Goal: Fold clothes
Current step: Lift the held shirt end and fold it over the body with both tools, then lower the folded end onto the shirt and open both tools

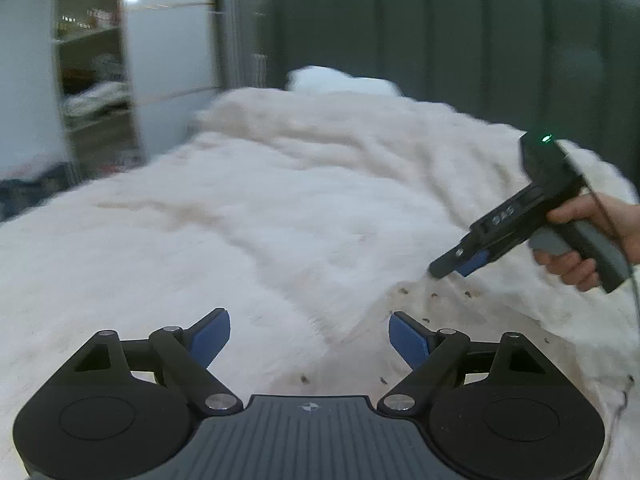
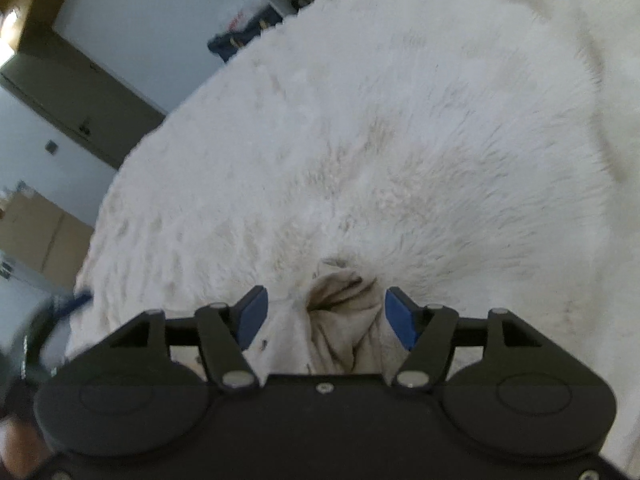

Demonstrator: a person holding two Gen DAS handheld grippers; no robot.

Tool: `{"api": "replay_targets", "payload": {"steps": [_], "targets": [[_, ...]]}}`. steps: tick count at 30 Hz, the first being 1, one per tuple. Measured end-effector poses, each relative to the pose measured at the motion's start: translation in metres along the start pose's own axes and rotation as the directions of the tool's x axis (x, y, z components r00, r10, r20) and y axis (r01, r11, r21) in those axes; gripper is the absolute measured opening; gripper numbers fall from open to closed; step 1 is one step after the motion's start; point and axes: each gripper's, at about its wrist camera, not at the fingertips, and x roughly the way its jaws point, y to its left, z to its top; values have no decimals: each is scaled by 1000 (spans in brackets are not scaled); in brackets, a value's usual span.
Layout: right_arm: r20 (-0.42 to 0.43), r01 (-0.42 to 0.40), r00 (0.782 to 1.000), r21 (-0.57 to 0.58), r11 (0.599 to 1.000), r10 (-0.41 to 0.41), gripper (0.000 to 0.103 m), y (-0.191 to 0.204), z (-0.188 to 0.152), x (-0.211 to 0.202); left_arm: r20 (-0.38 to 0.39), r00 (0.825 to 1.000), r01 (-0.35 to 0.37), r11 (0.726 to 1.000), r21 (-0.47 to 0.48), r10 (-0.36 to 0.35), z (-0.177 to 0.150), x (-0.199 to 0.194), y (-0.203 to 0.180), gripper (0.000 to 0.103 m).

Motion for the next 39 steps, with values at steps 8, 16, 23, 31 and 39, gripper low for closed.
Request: {"api": "replay_targets", "payload": {"steps": [8,16,23,31,39], "targets": [[12,-48,999,-14,999,48,10,-3,-12,0,-224,944,232,970,-74,-243,-10,41,22,3],[81,-255,963,-39,966,257,7,-3,-12,-11,-208,940,261,962,-76,-272,-17,-2,35,1],[97,53,994,-87,995,-44,34,6,-16,3,-301,953,4,995,96,25,-21,5,9,42],[266,50,964,-218,975,10,53,63,-106,-105,-52,993,104,993,53,-102,-40,-59,-76,72],[-2,274,955,-387,881,-298,34,82,-240,-76,-152,975,-162,987,13,162,-108,-48,-104,72]]}}
